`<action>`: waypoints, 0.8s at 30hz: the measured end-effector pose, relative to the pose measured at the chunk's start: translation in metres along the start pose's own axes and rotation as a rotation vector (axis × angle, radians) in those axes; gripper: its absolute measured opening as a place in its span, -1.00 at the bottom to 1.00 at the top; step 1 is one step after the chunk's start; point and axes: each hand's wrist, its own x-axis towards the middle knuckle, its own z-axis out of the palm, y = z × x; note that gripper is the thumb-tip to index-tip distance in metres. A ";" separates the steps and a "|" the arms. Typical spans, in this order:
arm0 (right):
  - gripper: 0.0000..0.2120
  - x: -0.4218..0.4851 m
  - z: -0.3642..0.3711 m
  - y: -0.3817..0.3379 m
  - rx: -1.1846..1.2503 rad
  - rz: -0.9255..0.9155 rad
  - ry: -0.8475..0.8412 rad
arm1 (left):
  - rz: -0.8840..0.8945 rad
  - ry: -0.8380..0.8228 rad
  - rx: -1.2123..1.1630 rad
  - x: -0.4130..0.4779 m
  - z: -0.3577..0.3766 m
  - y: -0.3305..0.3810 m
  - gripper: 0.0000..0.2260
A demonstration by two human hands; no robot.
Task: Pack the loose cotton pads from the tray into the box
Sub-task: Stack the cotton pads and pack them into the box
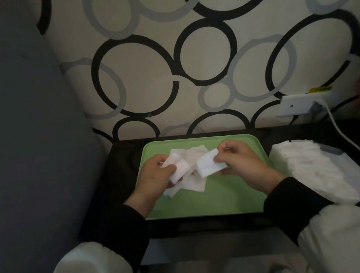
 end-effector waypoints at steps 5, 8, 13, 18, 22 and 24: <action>-0.88 -0.006 -0.007 0.002 0.026 0.119 -0.085 | -0.057 -0.047 -0.083 -0.009 0.021 0.004 -0.79; -0.77 -0.008 -0.010 0.004 0.091 0.107 -0.127 | -0.087 -0.091 -0.043 -0.010 0.030 0.003 -0.72; -0.72 -0.010 -0.016 0.006 0.249 0.062 -0.219 | -0.077 -0.213 -0.099 -0.017 0.043 0.011 -0.71; -0.63 -0.009 -0.020 0.006 0.257 0.020 -0.236 | -0.064 -0.288 -0.122 -0.021 0.050 0.016 -0.74; -0.58 -0.010 -0.022 0.005 0.064 -0.020 -0.100 | -0.038 -0.330 -0.106 -0.021 0.054 0.021 -0.81; -0.58 -0.010 -0.025 0.004 0.030 -0.011 -0.078 | -0.040 -0.317 -0.125 -0.021 0.054 0.020 -0.82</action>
